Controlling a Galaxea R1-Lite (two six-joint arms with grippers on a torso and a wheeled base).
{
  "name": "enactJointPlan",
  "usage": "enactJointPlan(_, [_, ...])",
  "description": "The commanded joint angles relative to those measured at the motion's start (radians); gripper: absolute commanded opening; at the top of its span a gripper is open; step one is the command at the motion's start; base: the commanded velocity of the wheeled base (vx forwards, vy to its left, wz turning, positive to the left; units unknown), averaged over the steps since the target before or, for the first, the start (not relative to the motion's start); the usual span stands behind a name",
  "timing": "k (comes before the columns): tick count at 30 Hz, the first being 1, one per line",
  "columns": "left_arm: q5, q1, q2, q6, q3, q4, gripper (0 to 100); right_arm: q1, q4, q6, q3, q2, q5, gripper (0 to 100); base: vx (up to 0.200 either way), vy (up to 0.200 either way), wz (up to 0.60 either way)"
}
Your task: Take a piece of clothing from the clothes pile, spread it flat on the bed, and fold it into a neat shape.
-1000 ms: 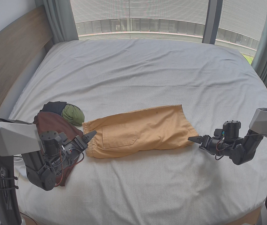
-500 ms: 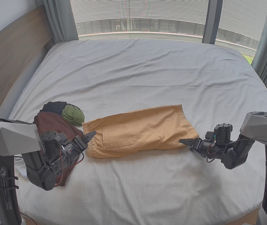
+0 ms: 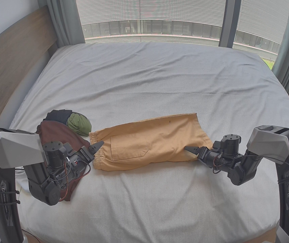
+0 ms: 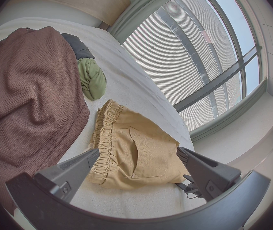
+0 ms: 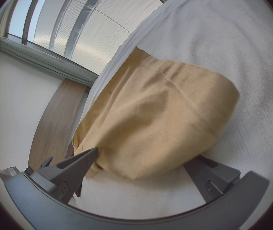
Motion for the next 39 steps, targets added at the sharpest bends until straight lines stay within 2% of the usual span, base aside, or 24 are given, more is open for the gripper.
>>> enactJointPlan(1, [0.0,0.0,0.001,-0.001,0.0,-0.001,100,0.02,-0.081,0.047,-0.032,0.06,-0.015,100,0.0,0.0,0.0])
enactJointPlan(6, [0.0,0.0,0.003,-0.001,-0.002,-0.001,100,0.037,-0.208,0.105,-0.042,0.078,-0.014,100,0.0,0.0,0.0])
enactJointPlan(39, [0.0,-0.003,0.018,-0.001,-0.003,-0.001,100,0.054,-0.326,0.108,-0.085,0.158,-0.021,100,0.0,0.0,0.0])
